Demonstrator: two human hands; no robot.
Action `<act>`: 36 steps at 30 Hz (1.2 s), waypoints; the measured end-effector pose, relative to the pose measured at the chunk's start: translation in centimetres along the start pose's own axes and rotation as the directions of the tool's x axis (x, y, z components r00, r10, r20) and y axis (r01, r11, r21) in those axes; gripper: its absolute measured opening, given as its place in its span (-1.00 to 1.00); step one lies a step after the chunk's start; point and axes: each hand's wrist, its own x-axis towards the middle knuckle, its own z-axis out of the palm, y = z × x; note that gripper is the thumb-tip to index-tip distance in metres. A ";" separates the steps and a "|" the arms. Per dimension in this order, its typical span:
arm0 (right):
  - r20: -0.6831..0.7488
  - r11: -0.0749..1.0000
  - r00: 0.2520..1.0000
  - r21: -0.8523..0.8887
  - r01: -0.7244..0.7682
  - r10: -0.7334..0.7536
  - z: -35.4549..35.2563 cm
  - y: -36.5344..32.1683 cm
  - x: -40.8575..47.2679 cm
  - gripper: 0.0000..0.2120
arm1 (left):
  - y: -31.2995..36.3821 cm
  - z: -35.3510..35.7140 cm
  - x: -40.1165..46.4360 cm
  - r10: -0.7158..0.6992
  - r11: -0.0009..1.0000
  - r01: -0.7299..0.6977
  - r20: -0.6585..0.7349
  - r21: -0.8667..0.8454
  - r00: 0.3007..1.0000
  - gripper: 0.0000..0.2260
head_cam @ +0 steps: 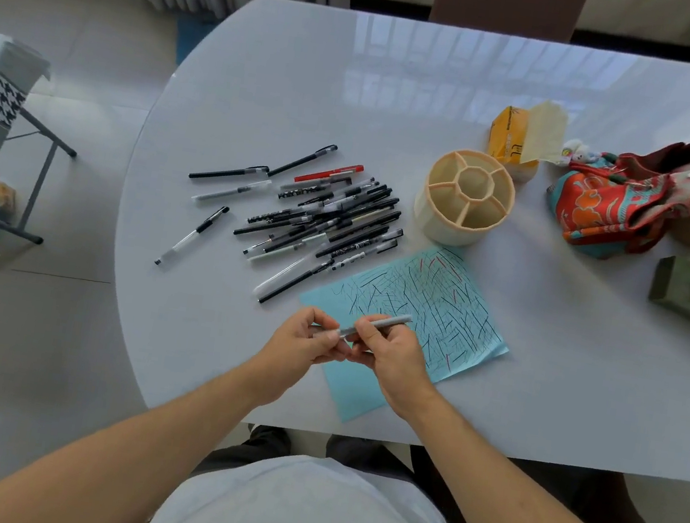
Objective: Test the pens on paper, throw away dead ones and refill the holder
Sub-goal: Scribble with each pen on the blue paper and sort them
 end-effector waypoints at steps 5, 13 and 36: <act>-0.283 0.978 0.958 -0.206 -0.020 -0.040 -9.0 -3.5 0.6 -0.87 | -0.8 -2.1 1.2 0.188 0.750 -0.120 -0.035 0.650 0.982 -0.87; -0.542 0.390 0.811 -0.811 -0.435 -0.222 -23.6 -3.1 0.6 -0.79 | -3.0 -4.2 1.9 0.286 -0.039 -0.260 0.260 0.965 0.922 -0.57; 0.365 -0.240 0.870 -0.924 0.297 -0.331 0.7 -5.7 12.4 -0.76 | -3.4 -6.6 1.1 0.212 -0.057 -0.207 0.214 0.977 0.953 -0.45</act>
